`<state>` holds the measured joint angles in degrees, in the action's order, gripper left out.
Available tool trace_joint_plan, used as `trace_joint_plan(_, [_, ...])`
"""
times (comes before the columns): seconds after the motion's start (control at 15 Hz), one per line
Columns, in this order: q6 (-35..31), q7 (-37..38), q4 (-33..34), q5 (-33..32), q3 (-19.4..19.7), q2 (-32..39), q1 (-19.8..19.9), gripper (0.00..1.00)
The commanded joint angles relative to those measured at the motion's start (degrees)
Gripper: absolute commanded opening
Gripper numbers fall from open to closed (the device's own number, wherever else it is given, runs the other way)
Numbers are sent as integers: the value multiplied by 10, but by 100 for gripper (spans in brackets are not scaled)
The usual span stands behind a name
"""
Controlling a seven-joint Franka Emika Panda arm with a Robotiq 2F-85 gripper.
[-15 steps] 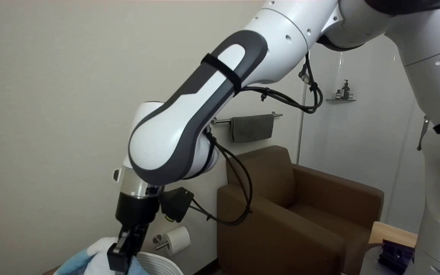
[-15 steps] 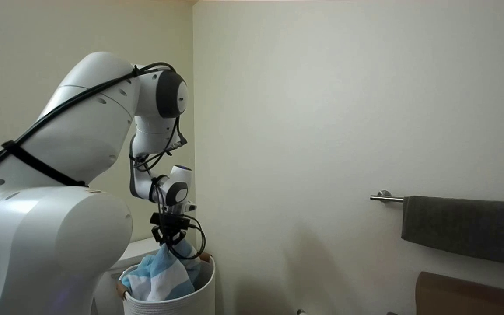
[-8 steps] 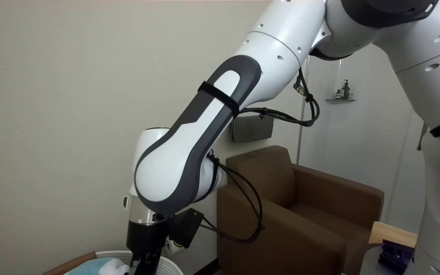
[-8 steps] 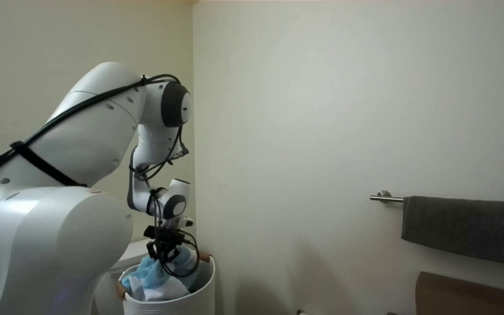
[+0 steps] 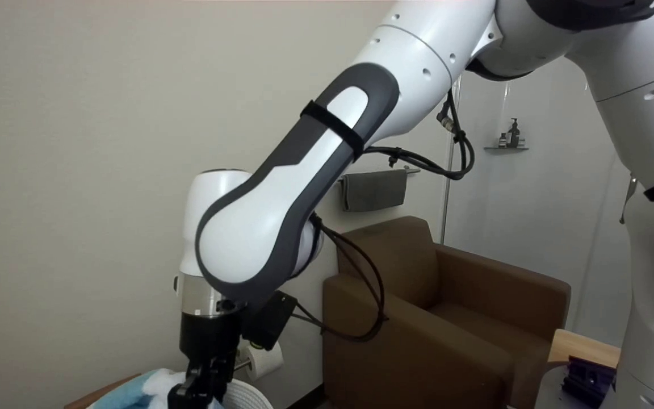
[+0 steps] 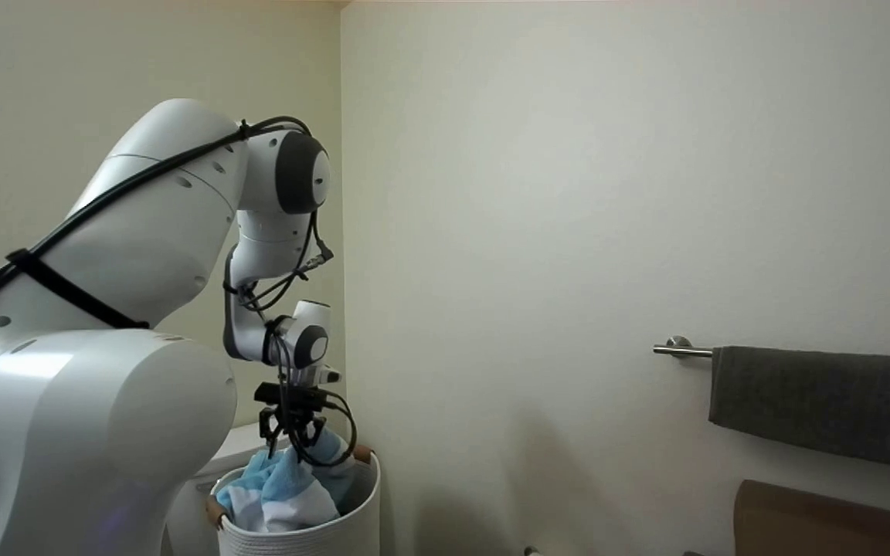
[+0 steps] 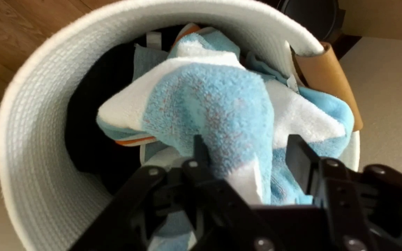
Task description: Pick the cloth on the couch and put it in the bag
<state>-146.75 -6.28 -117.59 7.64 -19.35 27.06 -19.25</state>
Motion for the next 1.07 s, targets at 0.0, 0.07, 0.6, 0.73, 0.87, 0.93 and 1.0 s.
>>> trace_joint_plan(0.0, [63, 30, 10, -19, -3, -69, -9, 92])
trace_joint_plan(0.07, [79, 25, 20, -16, -8, -80, -10, 98])
trace_joint_plan(0.6, [185, 48, 88, -36, 0, -146, -21, 100])
trace_joint_plan(0.73, [215, 89, 95, -67, 15, -163, -21, 100])
trace_joint_plan(0.87, [213, 108, 82, -73, 23, -187, -13, 100])
trace_joint_plan(0.93, [208, 113, 72, -67, 27, -200, -8, 100])
trace_joint_plan(1.0, [202, 122, 60, -64, 32, -215, -4, 100])
